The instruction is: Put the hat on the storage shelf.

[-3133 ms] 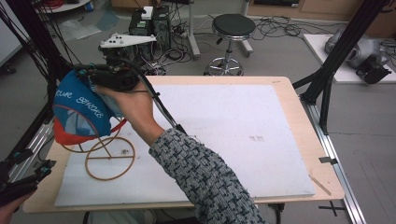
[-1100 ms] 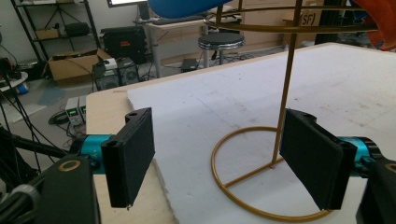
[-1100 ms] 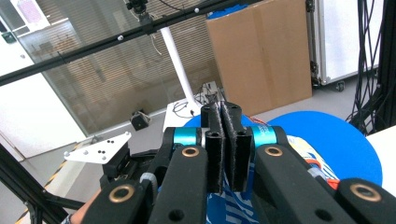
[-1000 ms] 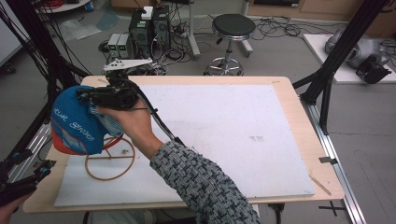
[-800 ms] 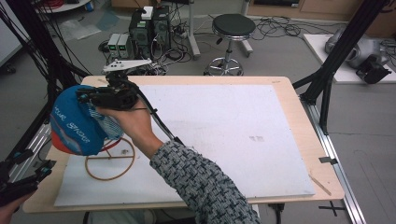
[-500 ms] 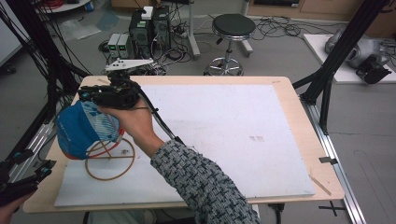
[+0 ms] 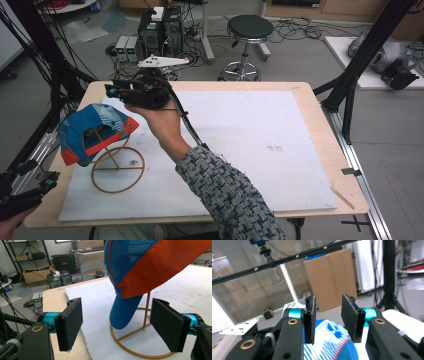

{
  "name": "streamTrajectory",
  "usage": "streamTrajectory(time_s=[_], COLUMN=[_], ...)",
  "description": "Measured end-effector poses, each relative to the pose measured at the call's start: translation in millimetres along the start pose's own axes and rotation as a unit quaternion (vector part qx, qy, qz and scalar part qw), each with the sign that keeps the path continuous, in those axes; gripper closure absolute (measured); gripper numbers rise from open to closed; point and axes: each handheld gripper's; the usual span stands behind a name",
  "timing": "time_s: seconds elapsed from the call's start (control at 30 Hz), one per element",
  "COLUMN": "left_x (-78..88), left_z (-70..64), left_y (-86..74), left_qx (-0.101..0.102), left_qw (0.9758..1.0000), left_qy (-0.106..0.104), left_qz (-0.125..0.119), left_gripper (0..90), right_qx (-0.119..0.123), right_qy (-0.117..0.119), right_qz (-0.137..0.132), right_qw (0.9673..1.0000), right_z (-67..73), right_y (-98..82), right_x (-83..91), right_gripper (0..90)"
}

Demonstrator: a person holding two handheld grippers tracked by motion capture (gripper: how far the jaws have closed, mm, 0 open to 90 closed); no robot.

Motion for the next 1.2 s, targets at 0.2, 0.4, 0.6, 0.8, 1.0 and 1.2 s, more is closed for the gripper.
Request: streamTrajectory(time_s=[0.2, 0.4, 0.6, 0.8, 1.0, 1.2], left_x=[-0.1, -1.5, -4.5, -6.8, -9.4, -11.4], left_z=[0.0, -1.4, -3.5, -4.9, -6.4, -8.0], left_y=[-0.2, 0.0, 0.2, 0.1, 0.1, 0.1], left_qx=[0.001, 0.001, -0.001, -0.003, -0.004, -0.005], left_qw=[1.0, 1.0, 1.0, 0.9999, 0.9998, 0.9998], left_qy=[-0.001, -0.004, -0.007, -0.01, -0.013, -0.016], left_qz=[0.0, 0.0, 0.004, 0.009, 0.011, 0.014], left_gripper=[26.6, 26.6, 26.6, 26.6, 26.6, 26.6], right_qx=[0.0, 0.003, 0.01, 0.009, 0.006, -0.002], right_qy=[-0.038, -0.081, -0.123, -0.161, -0.206, -0.249], right_qz=[-0.011, -0.025, -0.033, -0.043, -0.049, -0.059], right_qw=[0.9992, 0.9964, 0.9918, 0.986, 0.9772, 0.9668], right_z=[-14.8, -27.8, -37.5, -47.6, -56.4, -61.7], right_y=[0.7, 1.0, -1.4, -8.1, -13.2, -21.5], right_x=[27.7, 58.6, 88.0, 122.9, 159.4, 197.8], right_gripper=[59.2, 54.8, 50.7, 46.8, 40.0, 33.4])
Point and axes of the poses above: each handheld gripper's, and its own axes: x roughly backward along the jaws, y roughly out of its top, z roughly to its left, and after that the axes turned 1 degree about x, right-handed
